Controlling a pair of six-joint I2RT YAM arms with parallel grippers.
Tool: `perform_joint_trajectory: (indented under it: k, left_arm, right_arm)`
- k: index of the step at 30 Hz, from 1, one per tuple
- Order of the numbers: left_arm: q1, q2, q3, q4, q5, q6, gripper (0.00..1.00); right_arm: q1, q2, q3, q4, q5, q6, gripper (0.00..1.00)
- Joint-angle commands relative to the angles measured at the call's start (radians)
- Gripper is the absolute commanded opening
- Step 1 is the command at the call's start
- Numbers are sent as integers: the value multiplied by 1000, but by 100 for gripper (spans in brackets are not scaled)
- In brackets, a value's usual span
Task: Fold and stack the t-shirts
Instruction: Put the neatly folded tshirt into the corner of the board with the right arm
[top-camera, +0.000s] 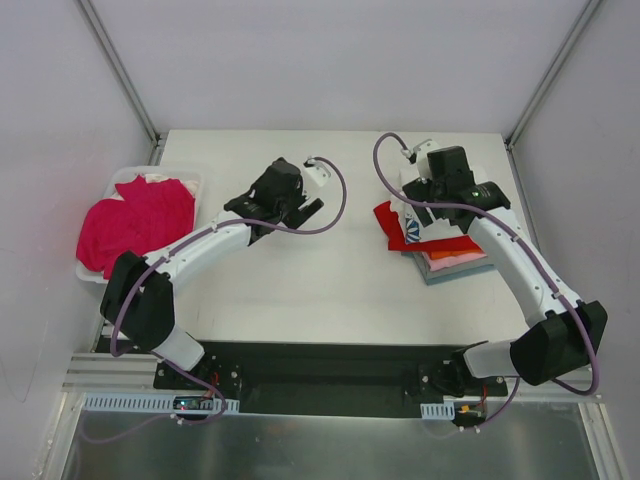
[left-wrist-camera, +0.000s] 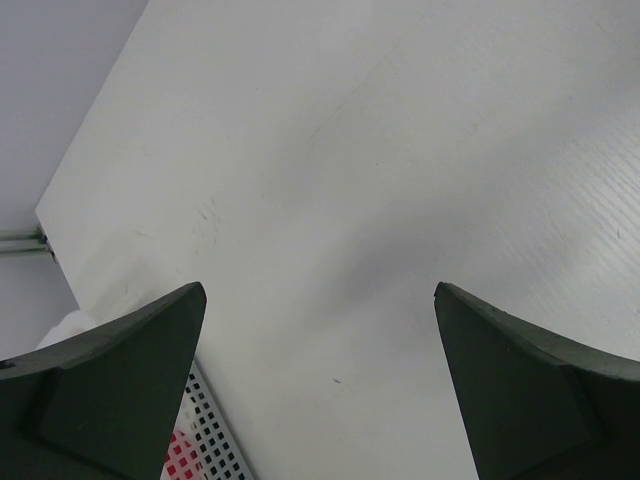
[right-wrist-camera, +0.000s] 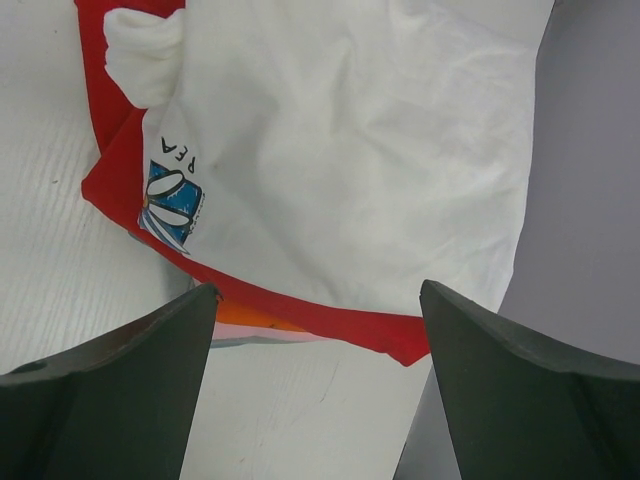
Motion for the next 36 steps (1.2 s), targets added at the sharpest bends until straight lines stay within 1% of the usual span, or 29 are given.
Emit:
perform_joint_trajectory:
  k: [1, 3, 6, 7, 10, 14, 16, 19, 23, 24, 27, 30, 33, 36]
  left_arm:
    - [10, -56, 3, 24, -27, -24, 99]
    - [10, -61, 3, 24, -32, -26, 99]
    - [10, -72, -6, 24, -30, -31, 99]
    - [10, -75, -7, 24, -27, -35, 99]
    - [10, -87, -18, 24, -24, -41, 99]
    - [15, -75, -10, 29, -41, -21, 99]
    - [17, -67, -6, 32, -52, -15, 99]
    - [24, -56, 2, 42, -55, -3, 99]
    - [41, -38, 6, 52, -58, 11, 99]
    - [43, -37, 6, 50, -58, 11, 99]
    - [53, -33, 0, 52, -52, 14, 99]
    - [59, -33, -12, 56, -47, 17, 99]
    - [64, -32, -18, 56, -44, 20, 99]
    - [67, -32, -20, 58, -40, 22, 99]
  right_arm:
    - [5, -40, 10, 32, -3, 24, 86]
    - [5, -44, 14, 32, -4, 22, 86]
    - [5, -60, 16, 23, -56, 25, 86]
    - [5, -64, 16, 17, -111, 27, 87]
    - [11, -52, 25, 3, -181, 34, 86]
    - [17, -9, 43, 3, -164, 19, 87]
    - [16, 12, 40, 41, -109, -21, 87]
    - [-6, 74, 62, 71, -89, -59, 88]
    - [-52, 185, 161, 72, -87, -84, 89]
    - [-63, 240, 199, 46, -80, -84, 89]
    - [-112, 334, 310, 5, -116, -79, 89]
    - [-147, 397, 413, -54, -138, -90, 90]
    - [-167, 457, 473, -92, -141, -105, 91]
    - [-187, 471, 476, -124, -173, -113, 91]
